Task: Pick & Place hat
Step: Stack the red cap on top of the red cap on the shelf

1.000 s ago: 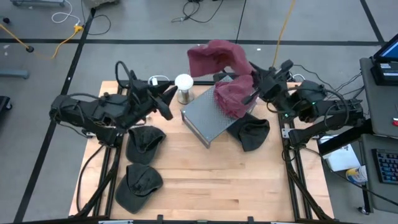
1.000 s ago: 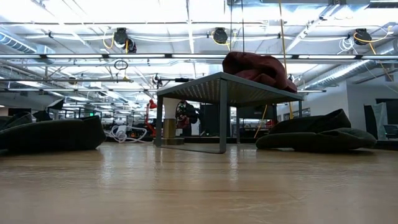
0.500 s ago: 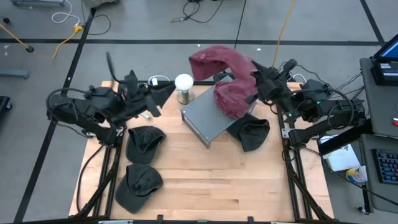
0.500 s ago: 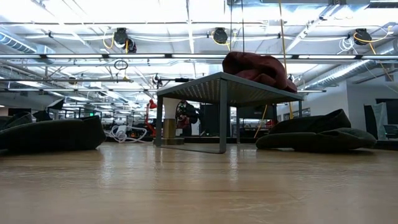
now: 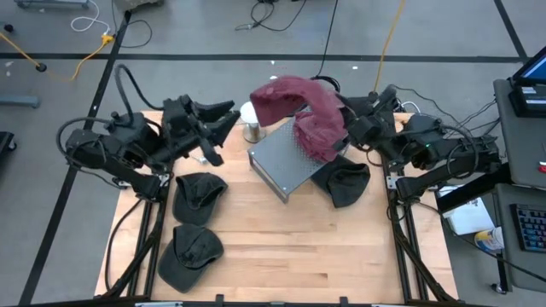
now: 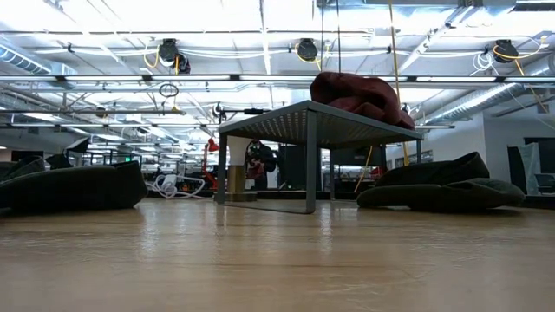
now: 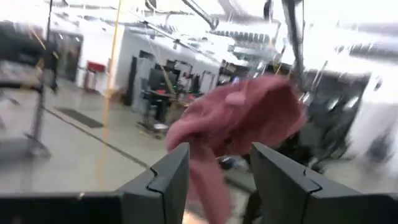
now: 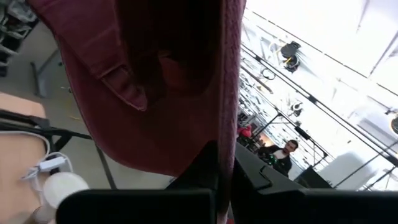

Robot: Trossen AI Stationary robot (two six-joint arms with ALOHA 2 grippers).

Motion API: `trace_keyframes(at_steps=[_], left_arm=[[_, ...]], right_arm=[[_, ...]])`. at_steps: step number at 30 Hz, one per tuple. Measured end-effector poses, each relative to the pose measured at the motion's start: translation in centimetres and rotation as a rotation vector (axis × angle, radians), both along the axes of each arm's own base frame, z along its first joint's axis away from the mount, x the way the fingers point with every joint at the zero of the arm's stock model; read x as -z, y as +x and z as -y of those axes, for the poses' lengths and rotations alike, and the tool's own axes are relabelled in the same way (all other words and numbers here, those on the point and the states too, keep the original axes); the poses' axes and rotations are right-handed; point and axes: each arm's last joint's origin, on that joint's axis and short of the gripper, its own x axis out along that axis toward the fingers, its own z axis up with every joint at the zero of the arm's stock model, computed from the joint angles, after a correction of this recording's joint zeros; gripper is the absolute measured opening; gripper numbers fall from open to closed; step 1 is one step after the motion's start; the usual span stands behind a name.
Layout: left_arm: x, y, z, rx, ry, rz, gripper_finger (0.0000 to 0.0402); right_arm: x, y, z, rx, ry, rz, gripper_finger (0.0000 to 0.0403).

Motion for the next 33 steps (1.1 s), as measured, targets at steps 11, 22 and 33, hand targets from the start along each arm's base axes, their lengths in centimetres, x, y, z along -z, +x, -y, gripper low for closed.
trace_keyframes(at_steps=[11,22,33], left_arm=[[0.2,4.0,1.0,-0.088,0.311,-0.275,0.0175],[0.1,4.7,0.9,-0.253,0.360,-0.399,0.0175],[0.0,4.9,0.6,-0.174,0.394,-0.374,0.0175]], right_arm=[[1.0,1.7,-0.7,-0.023,0.011,-0.033,0.0004],[1.6,1.8,-0.9,-0.038,0.065,-0.032,0.0004],[1.8,1.9,-0.9,-0.050,0.072,-0.049,0.0003]])
